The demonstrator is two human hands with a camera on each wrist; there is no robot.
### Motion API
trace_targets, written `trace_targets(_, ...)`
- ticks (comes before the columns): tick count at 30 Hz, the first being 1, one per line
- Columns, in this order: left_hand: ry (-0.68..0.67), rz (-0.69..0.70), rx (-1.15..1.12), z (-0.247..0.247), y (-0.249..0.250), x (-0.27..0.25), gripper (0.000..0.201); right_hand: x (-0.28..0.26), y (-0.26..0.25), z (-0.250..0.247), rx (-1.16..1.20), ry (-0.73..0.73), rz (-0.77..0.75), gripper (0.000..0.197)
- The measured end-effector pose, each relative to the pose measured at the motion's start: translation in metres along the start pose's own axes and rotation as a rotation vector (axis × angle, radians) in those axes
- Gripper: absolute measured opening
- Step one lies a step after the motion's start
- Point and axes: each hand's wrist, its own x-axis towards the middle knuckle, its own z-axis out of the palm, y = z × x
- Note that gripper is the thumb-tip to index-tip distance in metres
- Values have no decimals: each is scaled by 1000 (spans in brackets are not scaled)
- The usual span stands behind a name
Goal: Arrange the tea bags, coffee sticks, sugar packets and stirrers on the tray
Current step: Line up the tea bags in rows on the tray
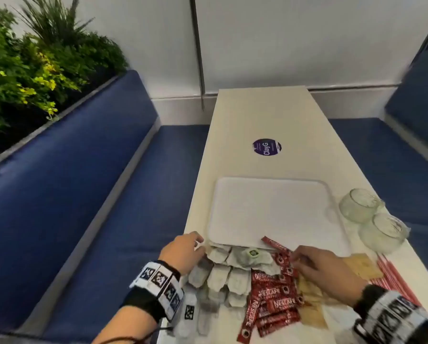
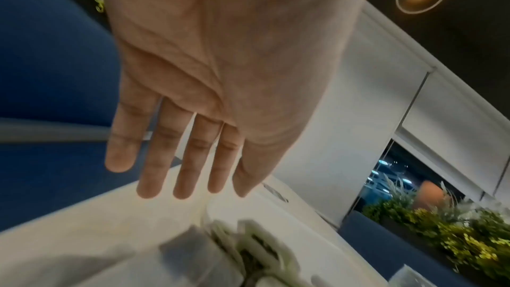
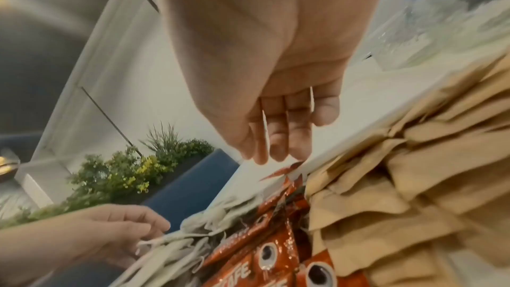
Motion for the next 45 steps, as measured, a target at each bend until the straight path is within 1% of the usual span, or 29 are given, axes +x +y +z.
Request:
trace_targets(2,-31,59,-30,3,6,6,37,14,-5,2,-16,27,-6,9)
trace_targets(4,-102,185,-94,8,11,7,52,24,-11,6,-36,15,-23,11)
trace_targets(5,-161,241,-118,11,11,7,61,29,-12,10,-37,7,-31,10)
trace_targets(7,-239,303,-86,16,9,9,74,34,-14,15,-43,7,-47,8)
trace_targets(8,-237,313,-34,17,10,11,73,35,-15,14,-60,4,-55,8)
trace_targets(9,-199,315,20,18,11,13,68,36,-16,15,-63,4,-58,9)
trace_targets(12,-52,326,151,16,17,16,42,37,-21,15,-57,-4,-71,12)
trace_targets(14,10,338,208,15,21,18,31,37,-24,16,-47,1,-84,13)
trace_targets(17,62,341,269,12,29,19,26,41,-26,16,-29,18,-100,13)
trace_targets(19,80,343,244,8,36,19,25,43,-30,14,4,34,-135,15)
trace_targets(20,81,345,192,5,39,18,24,44,-33,14,30,47,-155,19)
trace_targets(22,60,359,-2,-1,44,17,19,48,-40,12,114,71,-182,33)
trace_targets(24,16,376,-187,-9,50,17,14,53,-48,10,208,57,-195,40)
trace_targets(25,-14,381,-236,-13,54,18,13,55,-52,9,243,46,-207,38)
trace_targets(26,-40,380,-286,-16,57,20,13,58,-57,7,268,40,-224,32)
trace_targets(28,-61,353,-392,-18,61,27,19,63,-63,3,304,61,-243,16)
trace_targets(29,-67,328,-460,-19,63,29,23,65,-65,2,331,79,-237,14)
trace_targets(31,-115,251,-725,-17,69,34,29,72,-67,-1,401,124,-203,14)
trace_targets(32,-171,188,-903,-12,71,34,28,73,-67,0,440,131,-184,14)
trace_targets(33,-229,134,-1049,-11,75,34,23,77,-68,-1,473,138,-157,14)
trace_targets(34,-254,100,-1141,-10,78,34,17,80,-69,-1,499,146,-133,14)
trace_targets(35,-248,81,-1179,-11,82,40,15,87,-69,-4,516,156,-105,15)
trace_targets(37,-220,52,-1197,-13,87,50,18,102,-68,-6,505,175,-57,17)
trace_targets(40,-219,55,-1161,-18,88,70,22,130,-60,-9,437,256,-12,10)
trace_targets(41,-228,55,-1154,-19,87,76,22,138,-59,-10,442,254,-13,10)
trace_targets(43,-215,40,-1137,-23,81,92,22,154,-58,-15,461,200,-21,14)
trace_targets(45,-155,1,-1130,-30,73,112,20,173,-55,-19,429,165,-14,19)
